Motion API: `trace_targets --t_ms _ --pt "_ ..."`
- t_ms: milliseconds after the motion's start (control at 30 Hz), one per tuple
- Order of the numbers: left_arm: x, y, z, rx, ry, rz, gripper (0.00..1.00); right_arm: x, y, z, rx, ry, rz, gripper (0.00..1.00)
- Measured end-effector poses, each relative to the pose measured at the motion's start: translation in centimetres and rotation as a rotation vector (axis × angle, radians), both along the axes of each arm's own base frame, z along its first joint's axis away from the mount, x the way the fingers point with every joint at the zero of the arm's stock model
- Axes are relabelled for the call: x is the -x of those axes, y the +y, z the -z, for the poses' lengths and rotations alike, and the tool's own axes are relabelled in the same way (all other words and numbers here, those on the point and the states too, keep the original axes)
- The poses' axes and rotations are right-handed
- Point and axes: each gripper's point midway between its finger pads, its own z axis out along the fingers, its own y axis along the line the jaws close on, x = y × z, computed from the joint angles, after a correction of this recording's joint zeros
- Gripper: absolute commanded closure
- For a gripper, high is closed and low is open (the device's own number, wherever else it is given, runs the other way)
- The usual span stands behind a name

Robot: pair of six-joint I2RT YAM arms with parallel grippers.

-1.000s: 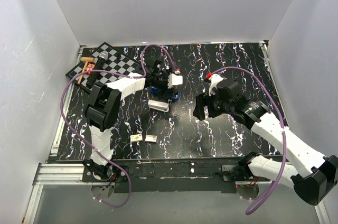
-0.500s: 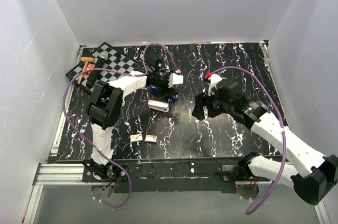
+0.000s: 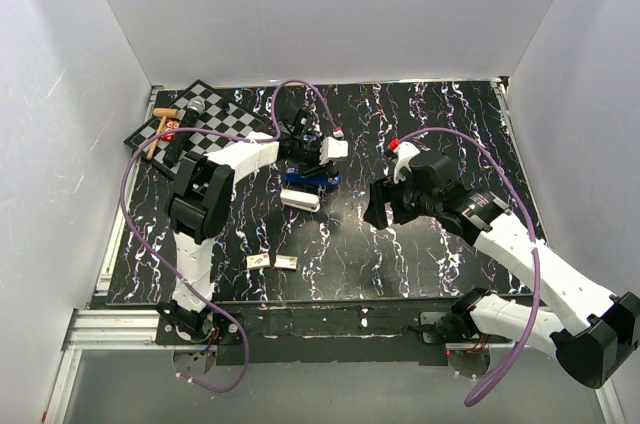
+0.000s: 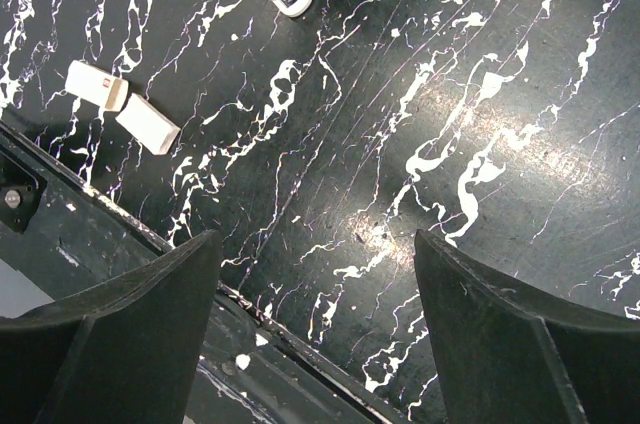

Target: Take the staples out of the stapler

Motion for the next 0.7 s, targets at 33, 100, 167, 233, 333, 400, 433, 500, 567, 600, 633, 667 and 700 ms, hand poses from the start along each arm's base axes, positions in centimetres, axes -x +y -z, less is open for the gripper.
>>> trace_targets --t_ms 33,100,167,233,333,400,433,500,567,600,633,667,700 --pt "0.0 0.0 0.0 -0.001 0.000 -0.001 1.00 0.0 0.0 0.0 0.000 0.000 0.000 0.15" --pt "-0.1 0.0 0.0 -0.002 0.001 -0.008 1.00 0.0 0.0 0.0 0.000 0.000 0.000 0.15" --pt "-0.3 0.1 0.0 -0.007 0.001 -0.027 1.00 0.0 0.0 0.0 -0.001 -0.001 0.001 0.16" --pt "-0.6 0.3 -0.1 -0.015 -0.002 -0.052 1.00 0.1 -0.1 -0.2 -0.004 -0.004 0.001 0.16" --pt "-1.2 0.7 -0.6 -0.031 -0.013 -0.104 1.00 0.2 -0.2 -0.5 -0.011 -0.011 0.002 0.16" --pt "-1.4 1.1 -1.6 -0.033 -0.025 -0.136 1.00 0.3 -0.3 -0.7 -0.014 -0.016 0.002 0.16" --pt "-1.5 1.2 -2.3 -0.030 -0.033 -0.147 1.00 0.4 -0.4 -0.8 -0.014 -0.017 0.002 0.16" --pt "-1.7 1.4 -4.4 -0.013 -0.058 -0.179 1.00 0.6 -0.5 -1.1 -0.012 -0.017 0.001 0.16" --pt "-1.8 1.6 -7.1 0.020 -0.085 -0.213 1.00 0.7 -0.7 -1.7 -0.013 -0.024 0.001 0.17" --pt "-1.7 1.7 -8.5 0.036 -0.098 -0.226 1.00 0.7 -0.7 -2.2 -0.016 -0.031 0.001 0.17" --pt "-1.5 1.8 -9.8 0.053 -0.106 -0.237 1.00 0.7 -0.7 -2.6 -0.018 -0.038 0.001 0.17" --pt "-1.3 1.8 -11.1 0.070 -0.110 -0.248 1.00 0.7 -0.8 -3.1 -0.021 -0.046 0.000 0.17" --pt "-1.2 1.9 -12.1 0.083 -0.115 -0.256 1.00 0.6 -0.8 -3.7 -0.025 -0.057 -0.002 0.18"
